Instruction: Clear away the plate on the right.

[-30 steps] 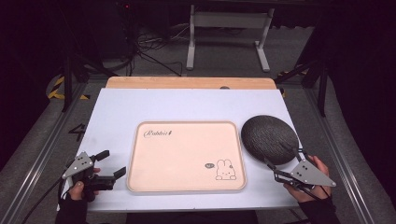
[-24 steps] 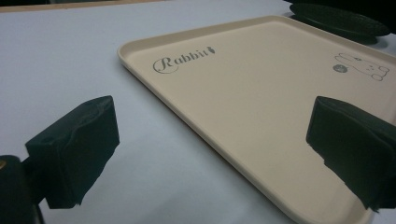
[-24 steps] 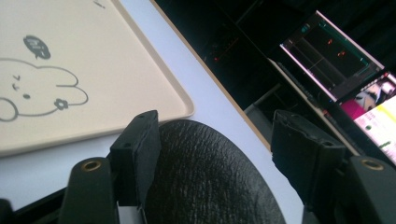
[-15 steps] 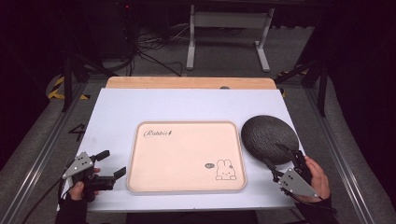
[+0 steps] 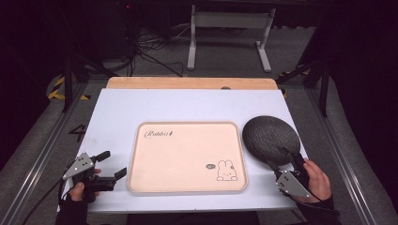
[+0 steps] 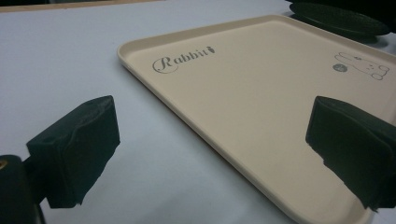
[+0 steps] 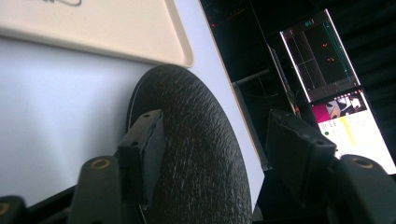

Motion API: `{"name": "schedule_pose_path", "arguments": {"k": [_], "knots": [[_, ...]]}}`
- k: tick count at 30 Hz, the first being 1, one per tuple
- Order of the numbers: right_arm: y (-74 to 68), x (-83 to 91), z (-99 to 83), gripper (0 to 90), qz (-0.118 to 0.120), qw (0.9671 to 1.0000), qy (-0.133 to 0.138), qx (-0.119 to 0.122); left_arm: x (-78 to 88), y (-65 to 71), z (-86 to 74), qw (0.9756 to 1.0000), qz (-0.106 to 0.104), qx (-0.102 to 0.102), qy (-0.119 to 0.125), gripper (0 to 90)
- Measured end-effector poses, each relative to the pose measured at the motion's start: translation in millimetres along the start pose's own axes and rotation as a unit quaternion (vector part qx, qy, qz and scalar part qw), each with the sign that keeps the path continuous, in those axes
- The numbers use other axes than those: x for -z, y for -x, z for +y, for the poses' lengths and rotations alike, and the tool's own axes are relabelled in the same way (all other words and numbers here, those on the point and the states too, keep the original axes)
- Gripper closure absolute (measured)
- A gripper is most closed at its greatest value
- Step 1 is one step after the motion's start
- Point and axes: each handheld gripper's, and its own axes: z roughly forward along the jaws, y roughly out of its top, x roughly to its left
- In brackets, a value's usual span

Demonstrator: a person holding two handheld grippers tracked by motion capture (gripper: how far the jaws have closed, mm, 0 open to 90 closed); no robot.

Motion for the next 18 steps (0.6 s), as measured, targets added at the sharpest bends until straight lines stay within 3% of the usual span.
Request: {"name": "schedule_pose_path", "arguments": {"k": [6, 7, 12, 18], "knots": [[-3.6, -0.8, -2.9, 41.1, -0.007, 0.9996, -0.009, 0.026, 0.0, 0.3, -0.1, 1.0000, 0.000, 0.002, 0.000, 3.5], [-6.6, -2.3, -4.2, 40.7, -0.005, 0.9989, -0.016, 0.043, 0.0, 0.1, -0.1, 1.0000, 0.000, 0.002, 0.000, 3.5], [-10.9, -1.4, -4.2, 44.7, -0.013, 0.9983, -0.021, 0.053, 0.1, 0.2, -0.1, 1.0000, 0.000, 0.002, 0.000, 3.5], [-17.3, -4.5, -3.4, 46.3, -0.010, 0.9950, -0.032, 0.094, 0.0, -0.2, 0.0, 1.0000, 0.000, -0.001, 0.001, 3.5]]}}
